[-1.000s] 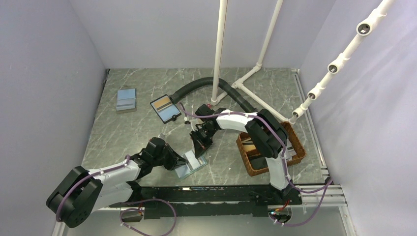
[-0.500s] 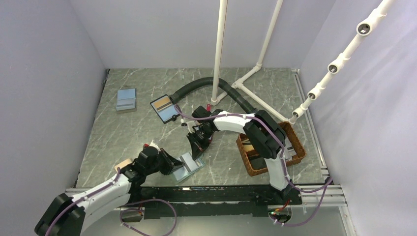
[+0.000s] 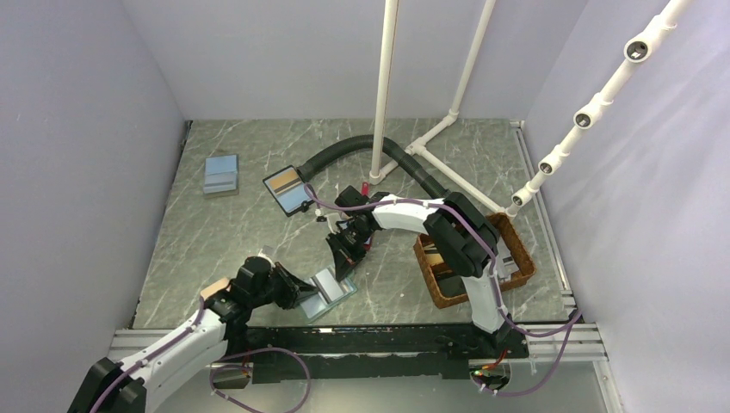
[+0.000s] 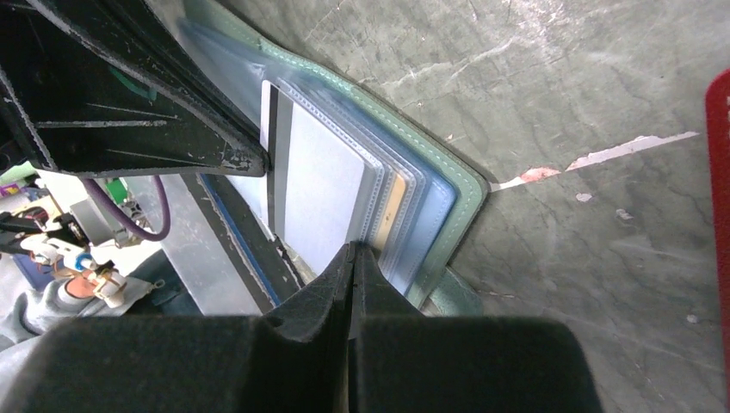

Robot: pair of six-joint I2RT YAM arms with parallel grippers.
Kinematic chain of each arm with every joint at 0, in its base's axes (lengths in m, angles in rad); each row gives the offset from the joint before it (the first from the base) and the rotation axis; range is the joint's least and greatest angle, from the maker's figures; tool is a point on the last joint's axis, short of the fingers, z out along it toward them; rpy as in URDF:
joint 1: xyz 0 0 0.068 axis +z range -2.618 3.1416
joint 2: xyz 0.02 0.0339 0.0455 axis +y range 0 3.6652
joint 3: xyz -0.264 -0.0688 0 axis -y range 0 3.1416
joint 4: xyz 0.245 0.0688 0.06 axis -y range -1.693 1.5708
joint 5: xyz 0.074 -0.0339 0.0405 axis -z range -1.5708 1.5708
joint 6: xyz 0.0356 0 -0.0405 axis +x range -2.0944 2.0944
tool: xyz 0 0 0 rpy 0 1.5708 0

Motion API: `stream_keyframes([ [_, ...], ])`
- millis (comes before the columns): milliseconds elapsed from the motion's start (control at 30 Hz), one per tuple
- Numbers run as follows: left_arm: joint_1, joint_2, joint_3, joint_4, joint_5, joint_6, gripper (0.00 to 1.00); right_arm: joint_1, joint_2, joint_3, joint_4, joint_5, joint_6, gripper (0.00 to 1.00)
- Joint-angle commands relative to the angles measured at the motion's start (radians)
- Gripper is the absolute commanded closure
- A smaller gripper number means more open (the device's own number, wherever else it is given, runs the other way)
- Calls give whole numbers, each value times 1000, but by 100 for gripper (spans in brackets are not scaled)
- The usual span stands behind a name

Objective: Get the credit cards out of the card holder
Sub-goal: Remove the credit card from the card holder.

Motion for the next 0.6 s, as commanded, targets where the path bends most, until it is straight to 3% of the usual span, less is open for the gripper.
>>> stream_keyframes([
  [0,22,26,40,-31,62,-14,100,6,68,-26,-22,192,-60,100],
  [233,31,42,67,-52,76,49,100,6,69,-26,-27,205,-67,100],
  [567,37,-78,111,-231,42,83,100,3,67,-23,-32,235,-79,100],
])
